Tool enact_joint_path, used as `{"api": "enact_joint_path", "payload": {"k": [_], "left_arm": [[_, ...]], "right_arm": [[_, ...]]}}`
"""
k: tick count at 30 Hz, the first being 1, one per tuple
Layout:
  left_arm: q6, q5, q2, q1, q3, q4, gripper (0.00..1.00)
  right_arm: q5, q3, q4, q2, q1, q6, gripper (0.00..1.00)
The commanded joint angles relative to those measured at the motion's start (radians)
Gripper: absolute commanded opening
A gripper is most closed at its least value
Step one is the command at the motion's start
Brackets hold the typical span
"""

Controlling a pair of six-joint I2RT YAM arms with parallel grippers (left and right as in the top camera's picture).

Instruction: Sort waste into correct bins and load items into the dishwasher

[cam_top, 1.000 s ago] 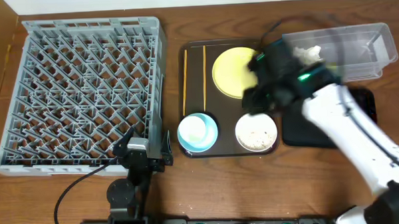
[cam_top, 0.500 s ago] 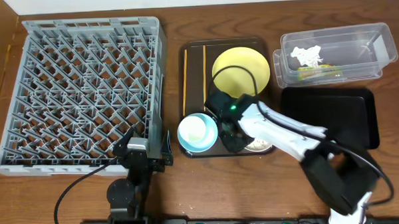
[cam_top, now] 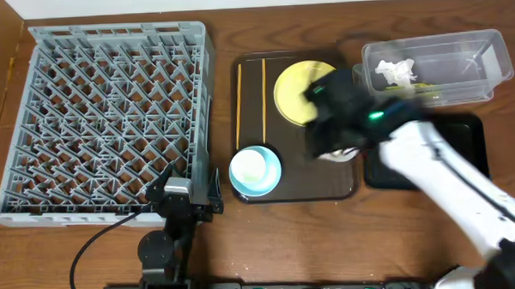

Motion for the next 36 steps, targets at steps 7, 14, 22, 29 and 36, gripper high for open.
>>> {"api": "enact_joint_path", "payload": {"k": [7,14,22,29,36], "left_arm": [[-0.004,0.014,-0.005,0.004,-0.022,-0.024,0.95],[-0.004,0.013,-0.005,0.004,-0.022,-0.024,0.95],[-0.004,0.013,-0.005,0.004,-0.022,-0.024,0.95],[-0.004,0.013,-0.005,0.004,-0.022,-0.024,0.95],[-0.004,0.013,-0.005,0.004,-0.022,-0.024,0.95]], "right_arm": [[-0.476,-0.084,0.006,-0.021,-0.444,-0.003,0.01],[-0.946,-0.335,0.367,-0.021,-0.680,-0.170,0.01],[-1.110,-0.470,0.606,-0.021,-0.802,-0.180,0.01],[-1.126,-0.474,0.647,-0.021,-0.839,-0.224,0.01],[-1.164,-0.475,0.632,-0.021,-0.836,-0.170,0.01]]}}
